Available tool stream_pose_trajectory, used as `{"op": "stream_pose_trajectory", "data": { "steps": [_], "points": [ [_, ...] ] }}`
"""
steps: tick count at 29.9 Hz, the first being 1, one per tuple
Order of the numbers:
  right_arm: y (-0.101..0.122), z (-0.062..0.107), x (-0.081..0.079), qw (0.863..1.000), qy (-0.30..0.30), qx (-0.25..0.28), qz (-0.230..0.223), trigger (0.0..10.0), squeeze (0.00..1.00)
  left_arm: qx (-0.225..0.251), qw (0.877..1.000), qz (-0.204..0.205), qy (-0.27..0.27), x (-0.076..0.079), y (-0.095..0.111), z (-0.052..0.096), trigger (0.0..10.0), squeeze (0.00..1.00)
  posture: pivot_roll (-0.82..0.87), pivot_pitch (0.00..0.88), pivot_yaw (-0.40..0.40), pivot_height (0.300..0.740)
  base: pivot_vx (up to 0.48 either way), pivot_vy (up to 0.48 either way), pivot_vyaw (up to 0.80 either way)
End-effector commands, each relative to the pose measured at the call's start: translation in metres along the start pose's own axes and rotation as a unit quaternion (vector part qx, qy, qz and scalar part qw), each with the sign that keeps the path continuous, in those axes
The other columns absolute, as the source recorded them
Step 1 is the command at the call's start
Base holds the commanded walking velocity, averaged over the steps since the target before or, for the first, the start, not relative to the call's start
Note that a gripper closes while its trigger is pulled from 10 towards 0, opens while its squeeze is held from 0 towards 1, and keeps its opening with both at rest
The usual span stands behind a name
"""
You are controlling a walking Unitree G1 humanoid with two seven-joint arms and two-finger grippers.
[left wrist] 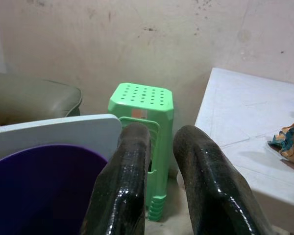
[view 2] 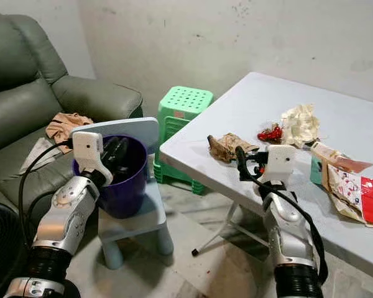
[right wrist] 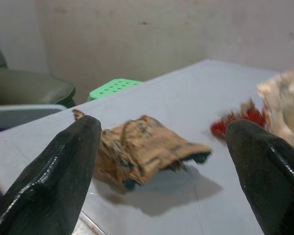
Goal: Picking trash to rubbish bin
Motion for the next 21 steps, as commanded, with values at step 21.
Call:
{"op": "stream_pose_trajectory", "data": {
  "steps": [21],
  "points": [
    [0.024, -0.032, -0.036, 0.984, 0.151, 0.031, 0.086, 10.0, 0.0, -0.024, 0.99, -0.022, -0.139, 0.072, -0.005, 0.0, 10.0, 0.0, 0.11, 0.0, -0.024, 0.715, 0.0, 0.0, 0.0]
  ]
}}
Point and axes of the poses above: a point about 5 cm out from each wrist's last joint towards the gripper, its own z axis pointing back from the gripper into the wrist, its own y axis along the axis of the wrist's last joint, x = y × z, the point moved 6 cm from there along -z, pointing out of the wrist towards the gripper, and after that the axes turned 5 degrees about z, right-handed, at the moved point
